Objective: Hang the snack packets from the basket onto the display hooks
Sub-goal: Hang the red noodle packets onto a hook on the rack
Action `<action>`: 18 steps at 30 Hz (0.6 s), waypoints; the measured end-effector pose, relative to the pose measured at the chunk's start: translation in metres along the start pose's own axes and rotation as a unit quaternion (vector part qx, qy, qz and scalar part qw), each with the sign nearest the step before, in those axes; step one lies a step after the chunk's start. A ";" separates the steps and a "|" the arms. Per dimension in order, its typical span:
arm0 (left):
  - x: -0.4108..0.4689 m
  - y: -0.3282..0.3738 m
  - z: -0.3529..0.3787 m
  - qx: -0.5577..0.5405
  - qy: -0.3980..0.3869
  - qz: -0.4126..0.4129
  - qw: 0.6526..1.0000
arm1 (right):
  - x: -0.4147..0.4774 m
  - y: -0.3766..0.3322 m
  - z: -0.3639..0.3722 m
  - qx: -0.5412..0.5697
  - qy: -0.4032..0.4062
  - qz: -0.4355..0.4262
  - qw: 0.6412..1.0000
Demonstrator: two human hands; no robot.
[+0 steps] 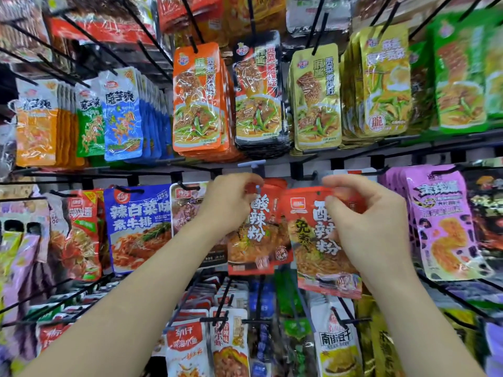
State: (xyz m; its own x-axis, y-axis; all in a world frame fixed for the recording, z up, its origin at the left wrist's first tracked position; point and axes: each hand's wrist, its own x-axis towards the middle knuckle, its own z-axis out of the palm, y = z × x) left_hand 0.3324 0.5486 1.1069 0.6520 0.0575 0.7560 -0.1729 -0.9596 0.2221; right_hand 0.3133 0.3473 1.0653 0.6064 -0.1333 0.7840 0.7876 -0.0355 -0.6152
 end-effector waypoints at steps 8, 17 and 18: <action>0.002 0.001 0.004 0.207 0.025 0.097 0.973 | -0.005 -0.006 0.009 0.153 -0.064 0.130 0.977; -0.056 0.026 -0.036 -0.407 0.056 -0.035 0.911 | 0.001 -0.007 0.025 0.210 -0.076 0.171 0.960; -0.058 0.029 -0.038 -0.387 0.038 -0.015 0.921 | 0.002 -0.008 0.030 0.206 -0.078 0.163 0.962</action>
State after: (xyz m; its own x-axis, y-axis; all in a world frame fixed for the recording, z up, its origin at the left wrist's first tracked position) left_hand 0.2612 0.5278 1.0931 0.6170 0.1278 0.7765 -0.6491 -0.4751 0.5940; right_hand 0.3110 0.3768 1.0741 0.8125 0.0817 0.5772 0.5090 0.3835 -0.7707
